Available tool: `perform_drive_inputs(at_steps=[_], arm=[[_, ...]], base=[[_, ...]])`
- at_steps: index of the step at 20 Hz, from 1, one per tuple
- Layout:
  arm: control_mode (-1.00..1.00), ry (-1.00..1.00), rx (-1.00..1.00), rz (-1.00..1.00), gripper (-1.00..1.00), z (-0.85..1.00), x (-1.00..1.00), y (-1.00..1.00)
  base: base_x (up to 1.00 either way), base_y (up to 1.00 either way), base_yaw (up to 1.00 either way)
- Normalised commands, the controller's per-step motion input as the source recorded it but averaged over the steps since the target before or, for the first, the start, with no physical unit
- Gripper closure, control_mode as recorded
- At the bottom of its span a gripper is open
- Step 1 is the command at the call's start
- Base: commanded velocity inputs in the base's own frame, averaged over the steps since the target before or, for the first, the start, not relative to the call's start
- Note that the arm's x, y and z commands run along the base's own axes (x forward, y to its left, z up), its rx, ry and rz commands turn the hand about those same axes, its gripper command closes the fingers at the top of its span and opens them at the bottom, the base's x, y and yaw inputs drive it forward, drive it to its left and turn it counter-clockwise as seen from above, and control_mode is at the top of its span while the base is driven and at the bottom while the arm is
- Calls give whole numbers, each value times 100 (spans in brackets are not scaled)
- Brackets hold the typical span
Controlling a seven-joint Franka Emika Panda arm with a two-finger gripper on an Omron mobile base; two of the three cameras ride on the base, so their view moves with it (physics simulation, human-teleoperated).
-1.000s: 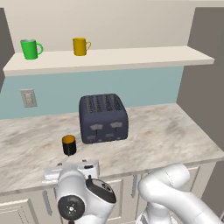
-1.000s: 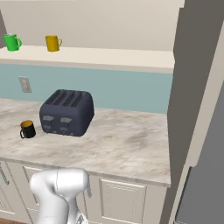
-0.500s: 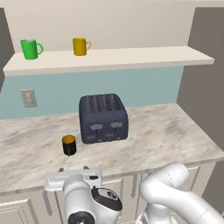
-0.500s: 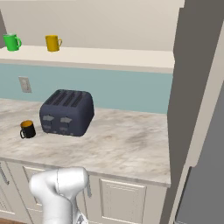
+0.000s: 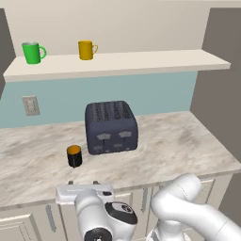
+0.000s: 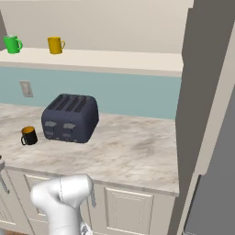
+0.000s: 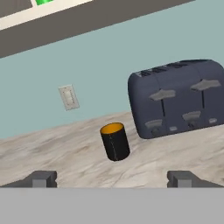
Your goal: Pick the mug on the counter and place it in the cabinet with the handle facing the right, like the mugs already inside.
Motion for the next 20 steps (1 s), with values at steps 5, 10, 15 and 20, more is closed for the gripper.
perform_drive_inputs(at_steps=[5,10,15,20], arm=[[-100,0,6,0,-100,-1,22,-1],[-100,1,2,0,-100,-4,28,0],[-100,1,0,-1,-100,-6,23,0],[-100,2,0,-1,-100,-13,24,0]], base=[[0,0,0],[0,0,0],[0,0,0],[0,0,0]])
